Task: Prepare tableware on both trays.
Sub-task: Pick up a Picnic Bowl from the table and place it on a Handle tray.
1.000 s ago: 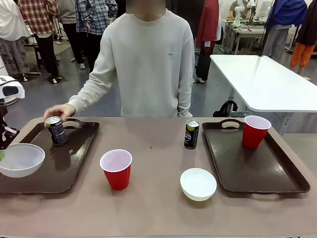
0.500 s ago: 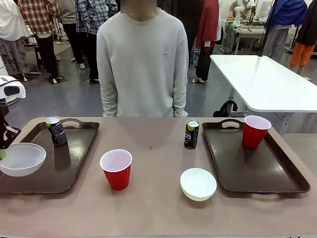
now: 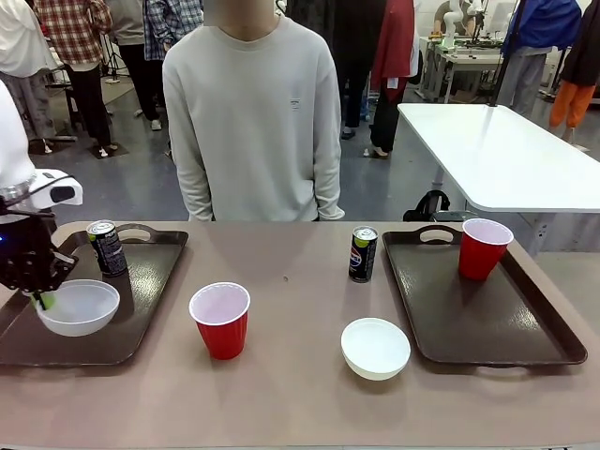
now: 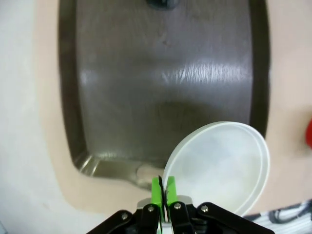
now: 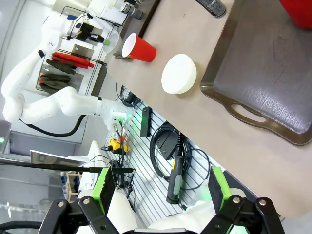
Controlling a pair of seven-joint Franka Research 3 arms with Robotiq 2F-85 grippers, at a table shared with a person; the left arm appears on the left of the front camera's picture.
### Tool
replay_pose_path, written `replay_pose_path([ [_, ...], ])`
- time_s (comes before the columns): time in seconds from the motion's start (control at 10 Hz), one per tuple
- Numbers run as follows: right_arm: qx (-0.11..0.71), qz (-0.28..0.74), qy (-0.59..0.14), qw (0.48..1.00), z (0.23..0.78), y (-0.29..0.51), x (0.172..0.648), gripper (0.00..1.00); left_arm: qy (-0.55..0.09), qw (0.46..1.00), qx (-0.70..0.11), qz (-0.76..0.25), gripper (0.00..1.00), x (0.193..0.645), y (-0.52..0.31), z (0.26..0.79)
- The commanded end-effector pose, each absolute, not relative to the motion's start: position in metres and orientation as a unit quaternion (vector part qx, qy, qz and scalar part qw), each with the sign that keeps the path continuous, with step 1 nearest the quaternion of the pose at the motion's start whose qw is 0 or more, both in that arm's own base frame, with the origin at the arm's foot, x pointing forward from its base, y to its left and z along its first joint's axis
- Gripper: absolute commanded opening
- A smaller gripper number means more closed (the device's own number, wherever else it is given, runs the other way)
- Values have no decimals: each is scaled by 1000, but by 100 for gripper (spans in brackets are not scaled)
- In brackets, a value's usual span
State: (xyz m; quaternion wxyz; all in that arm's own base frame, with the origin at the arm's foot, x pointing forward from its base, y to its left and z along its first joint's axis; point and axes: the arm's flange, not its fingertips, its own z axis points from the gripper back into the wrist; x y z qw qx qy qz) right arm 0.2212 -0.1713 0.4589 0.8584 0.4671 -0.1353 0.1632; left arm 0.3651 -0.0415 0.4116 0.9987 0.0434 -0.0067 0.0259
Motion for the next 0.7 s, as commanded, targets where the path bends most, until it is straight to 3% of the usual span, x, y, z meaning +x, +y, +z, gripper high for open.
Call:
replay_pose_path([
  [0.0,471,162,-136,856,459,-171,222,100,-18,1000,16,16,4,360,-38,387],
  [0.4,471,162,-136,856,459,-171,222,100,-17,1000,-17,6,4,373,-41,343],
  [0.5,471,162,-136,856,459,-171,222,100,-12,1000,-19,8,39,372,-42,343],
  [0.6,471,162,-136,856,459,-171,222,100,-22,1000,-18,5,63,370,-39,351],
])
